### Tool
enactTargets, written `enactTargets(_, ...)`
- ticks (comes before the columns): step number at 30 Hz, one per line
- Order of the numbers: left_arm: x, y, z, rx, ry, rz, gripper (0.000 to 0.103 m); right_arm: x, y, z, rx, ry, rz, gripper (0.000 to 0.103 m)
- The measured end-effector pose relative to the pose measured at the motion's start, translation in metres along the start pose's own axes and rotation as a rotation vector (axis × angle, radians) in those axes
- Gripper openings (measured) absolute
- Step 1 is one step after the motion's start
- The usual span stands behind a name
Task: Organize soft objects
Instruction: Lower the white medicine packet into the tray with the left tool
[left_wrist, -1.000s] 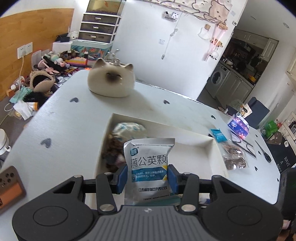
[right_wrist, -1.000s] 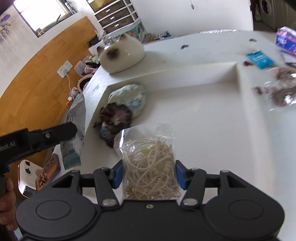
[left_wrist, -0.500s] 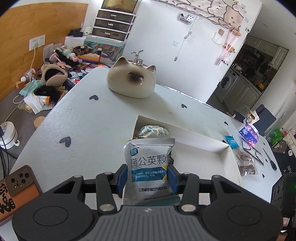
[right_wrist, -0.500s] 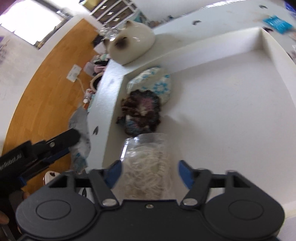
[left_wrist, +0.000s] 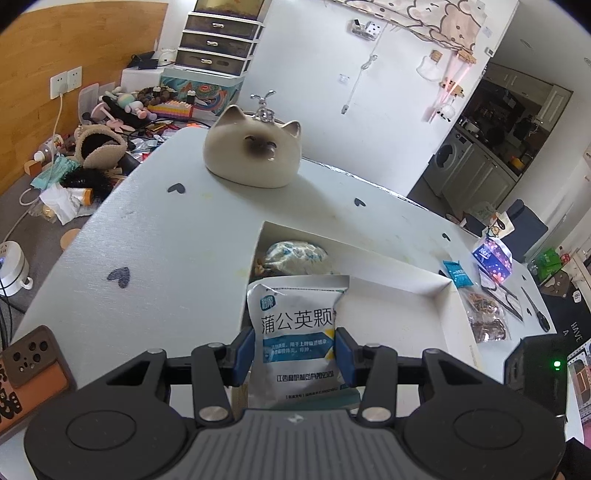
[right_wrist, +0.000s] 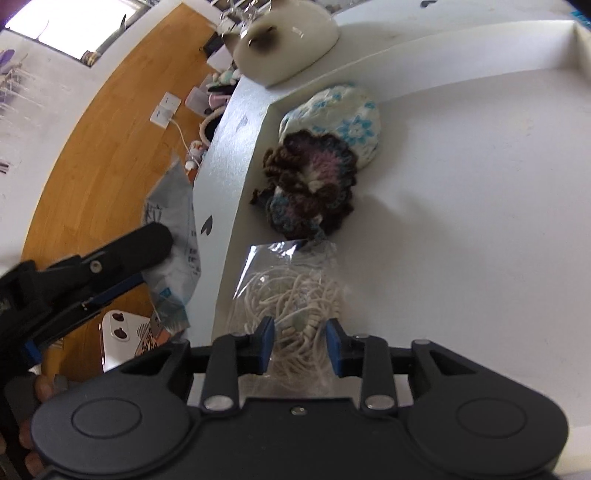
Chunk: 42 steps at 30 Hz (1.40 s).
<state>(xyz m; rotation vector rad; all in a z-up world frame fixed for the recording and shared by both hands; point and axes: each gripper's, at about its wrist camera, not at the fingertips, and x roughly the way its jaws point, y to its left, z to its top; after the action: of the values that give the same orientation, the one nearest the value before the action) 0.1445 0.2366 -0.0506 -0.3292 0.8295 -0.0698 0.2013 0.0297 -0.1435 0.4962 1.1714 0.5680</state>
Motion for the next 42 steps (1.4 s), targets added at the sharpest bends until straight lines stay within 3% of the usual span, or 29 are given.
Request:
enactTargets(7, 0.018, -0.017, -0.009, -0.038, 0.074, -0.076, 0.047, -0.053, -0.024, -0.002, 0.031, -0.128, -0.118, 0.033)
enactTargets(13, 0.052, -0.032, -0.029, -0.105, 0.213, -0.147, 0.047, -0.09, -0.042, -0.004, 0.049, -0.205, -0.195, 0.034)
enactTargets(17, 0.07, -0.044, -0.042, -0.081, 0.298, -0.127, 0.047, -0.101, -0.051, -0.007, 0.063, -0.213, -0.224, 0.034)
enactTargets(21, 0.079, -0.049, -0.048, -0.015, 0.297, -0.034, 0.047, -0.109, -0.058, -0.01, 0.068, -0.216, -0.236, 0.034)
enactTargets(26, 0.083, -0.048, -0.054, 0.03, 0.298, 0.003, 0.049, -0.113, -0.059, -0.013, 0.051, -0.208, -0.239, 0.034)
enactTargets(33, 0.07, -0.055, -0.052, 0.052, 0.279, -0.037, 0.067, -0.109, -0.052, -0.017, -0.003, -0.181, -0.246, 0.039)
enactTargets(42, 0.037, -0.064, -0.041, 0.126, 0.186, -0.066, 0.071, -0.117, -0.037, -0.019, -0.092, -0.21, -0.269, 0.044)
